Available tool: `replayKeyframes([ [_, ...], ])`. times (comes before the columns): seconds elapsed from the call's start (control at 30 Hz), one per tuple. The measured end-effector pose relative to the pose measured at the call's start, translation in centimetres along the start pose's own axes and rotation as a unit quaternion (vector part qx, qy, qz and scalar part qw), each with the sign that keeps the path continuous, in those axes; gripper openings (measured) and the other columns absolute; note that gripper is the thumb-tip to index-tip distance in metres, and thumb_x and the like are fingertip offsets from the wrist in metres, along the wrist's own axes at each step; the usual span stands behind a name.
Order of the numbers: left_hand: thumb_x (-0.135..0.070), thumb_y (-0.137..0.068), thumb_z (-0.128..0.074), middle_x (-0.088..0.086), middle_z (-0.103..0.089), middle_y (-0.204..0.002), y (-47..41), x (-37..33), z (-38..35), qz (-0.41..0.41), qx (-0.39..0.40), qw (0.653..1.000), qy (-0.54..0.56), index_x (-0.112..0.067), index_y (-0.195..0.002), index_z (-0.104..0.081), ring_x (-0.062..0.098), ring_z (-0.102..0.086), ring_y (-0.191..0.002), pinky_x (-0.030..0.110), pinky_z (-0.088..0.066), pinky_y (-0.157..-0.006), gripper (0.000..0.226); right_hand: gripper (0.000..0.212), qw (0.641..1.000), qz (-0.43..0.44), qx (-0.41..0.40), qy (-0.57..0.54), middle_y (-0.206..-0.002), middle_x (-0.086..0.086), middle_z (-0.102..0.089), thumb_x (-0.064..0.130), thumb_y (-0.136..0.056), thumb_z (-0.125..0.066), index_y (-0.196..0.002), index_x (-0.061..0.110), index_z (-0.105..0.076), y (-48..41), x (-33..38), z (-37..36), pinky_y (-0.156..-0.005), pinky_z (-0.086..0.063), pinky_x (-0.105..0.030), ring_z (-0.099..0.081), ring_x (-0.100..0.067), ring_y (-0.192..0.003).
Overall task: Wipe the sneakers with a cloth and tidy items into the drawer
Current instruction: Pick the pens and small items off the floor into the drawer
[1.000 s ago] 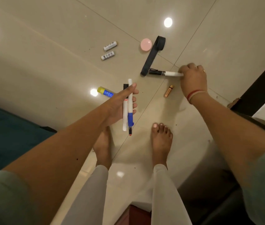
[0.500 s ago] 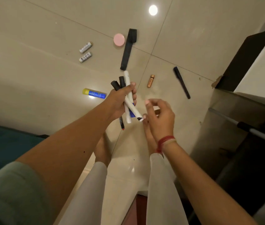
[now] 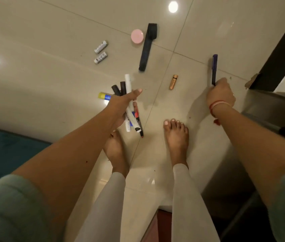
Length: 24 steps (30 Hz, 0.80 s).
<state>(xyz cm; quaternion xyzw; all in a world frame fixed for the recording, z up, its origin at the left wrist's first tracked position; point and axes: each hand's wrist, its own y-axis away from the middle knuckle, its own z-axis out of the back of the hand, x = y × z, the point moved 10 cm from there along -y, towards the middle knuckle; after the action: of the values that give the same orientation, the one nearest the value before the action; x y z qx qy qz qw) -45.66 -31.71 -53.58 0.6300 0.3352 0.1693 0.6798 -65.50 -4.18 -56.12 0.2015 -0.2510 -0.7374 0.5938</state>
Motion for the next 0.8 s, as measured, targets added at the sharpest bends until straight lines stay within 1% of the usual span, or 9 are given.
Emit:
replayKeyframes([
  [0.07,-0.032,-0.071,-0.082,-0.002,-0.050,-0.056,0.8,0.4,1.9,0.011,-0.020,0.997,0.075,-0.017,-0.083,-0.056,0.011,-0.048,-0.048,0.023,-0.045,-0.050,0.033,0.022,0.997,0.018,0.002,-0.079,-0.113,-0.021,-0.059,0.019,-0.098,-0.037,-0.112,0.005,-0.046,3.3,1.6,0.0,-0.081,-0.043,-0.041,-0.058,-0.038,-0.100],
  [0.13,-0.038,-0.061,-0.084,-0.001,-0.051,-0.059,1.7,0.9,3.6,0.022,-0.039,0.995,0.094,-0.016,-0.087,-0.058,0.011,-0.050,-0.048,0.023,-0.046,-0.052,0.043,0.020,0.989,0.061,0.018,-0.131,-0.102,-0.019,-0.064,0.022,-0.098,-0.040,-0.110,0.007,-0.046,8.0,4.5,-0.2,-0.072,-0.043,-0.036,-0.060,-0.037,-0.092],
  [0.23,-0.031,-0.070,-0.082,0.001,-0.056,-0.064,2.7,1.6,5.5,0.017,-0.055,0.996,0.072,-0.013,-0.091,-0.059,0.010,-0.054,-0.049,0.022,-0.047,-0.052,0.036,0.014,0.969,0.147,0.098,-0.174,-0.087,-0.005,-0.066,0.029,-0.098,-0.042,-0.105,0.019,-0.047,15.8,10.1,-1.3,-0.073,-0.045,-0.030,-0.060,-0.029,-0.079],
  [0.33,-0.022,-0.073,-0.081,0.006,-0.072,-0.088,2.9,1.7,6.6,-0.007,-0.048,0.994,0.101,-0.006,-0.104,-0.064,0.015,-0.071,-0.076,0.027,-0.055,-0.065,0.039,0.012,0.947,0.225,0.192,-0.129,-0.085,0.004,-0.063,0.029,-0.098,-0.042,-0.104,0.021,-0.049,23.1,15.0,-4.3,-0.064,-0.033,-0.014,-0.054,-0.017,-0.074],
  [0.4,-0.017,-0.073,-0.081,0.013,-0.074,-0.094,2.9,1.9,7.5,-0.018,-0.044,0.990,0.135,-0.005,-0.095,-0.066,0.023,-0.072,-0.090,0.038,-0.058,-0.077,0.029,0.009,0.930,0.236,0.221,-0.175,-0.083,0.001,-0.062,0.026,-0.097,-0.044,-0.098,0.019,-0.048,25.9,16.6,-6.7,-0.064,-0.040,-0.025,-0.058,-0.019,-0.075],
  [0.47,-0.011,-0.073,-0.081,0.017,-0.073,-0.092,3.0,2.6,8.6,-0.017,-0.048,0.989,0.142,-0.008,-0.085,-0.062,0.025,-0.072,-0.088,0.043,-0.059,-0.077,0.022,0.011,0.932,0.234,0.221,-0.168,-0.081,0.001,-0.059,0.027,-0.097,-0.044,-0.097,0.017,-0.049,26.4,16.8,-8.9,-0.061,-0.040,-0.029,-0.055,-0.017,-0.071],
  [0.53,-0.005,-0.072,-0.081,0.018,-0.072,-0.087,2.8,3.8,9.8,-0.006,-0.060,0.990,0.129,-0.005,-0.085,-0.061,0.026,-0.072,-0.080,0.041,-0.059,-0.073,0.023,0.014,0.932,0.252,0.211,-0.152,-0.083,0.000,-0.059,0.027,-0.097,-0.045,-0.099,0.015,-0.052,26.4,16.9,-9.8,-0.063,-0.043,-0.030,-0.055,-0.017,-0.073],
  [0.67,-0.007,-0.074,-0.080,0.008,-0.068,-0.069,2.4,5.2,11.1,-0.012,-0.053,0.993,0.106,-0.006,-0.085,-0.060,0.019,-0.068,-0.066,0.032,-0.057,-0.063,0.023,0.014,0.910,0.316,0.222,-0.150,-0.085,-0.002,-0.061,0.027,-0.096,-0.048,-0.096,0.015,-0.056,26.2,16.9,-10.9,-0.066,-0.044,-0.028,-0.056,-0.017,-0.075],
  [0.8,-0.027,-0.048,-0.092,0.005,-0.061,-0.066,1.7,6.5,12.5,-0.006,-0.073,0.994,0.078,-0.013,-0.082,-0.058,0.025,-0.059,-0.065,0.047,-0.055,-0.077,0.049,0.016,0.949,0.235,0.166,-0.129,-0.083,0.000,-0.061,0.032,-0.094,-0.051,-0.096,0.016,-0.054,21.6,13.3,-11.8,-0.070,-0.046,-0.032,-0.060,-0.022,-0.078],
])
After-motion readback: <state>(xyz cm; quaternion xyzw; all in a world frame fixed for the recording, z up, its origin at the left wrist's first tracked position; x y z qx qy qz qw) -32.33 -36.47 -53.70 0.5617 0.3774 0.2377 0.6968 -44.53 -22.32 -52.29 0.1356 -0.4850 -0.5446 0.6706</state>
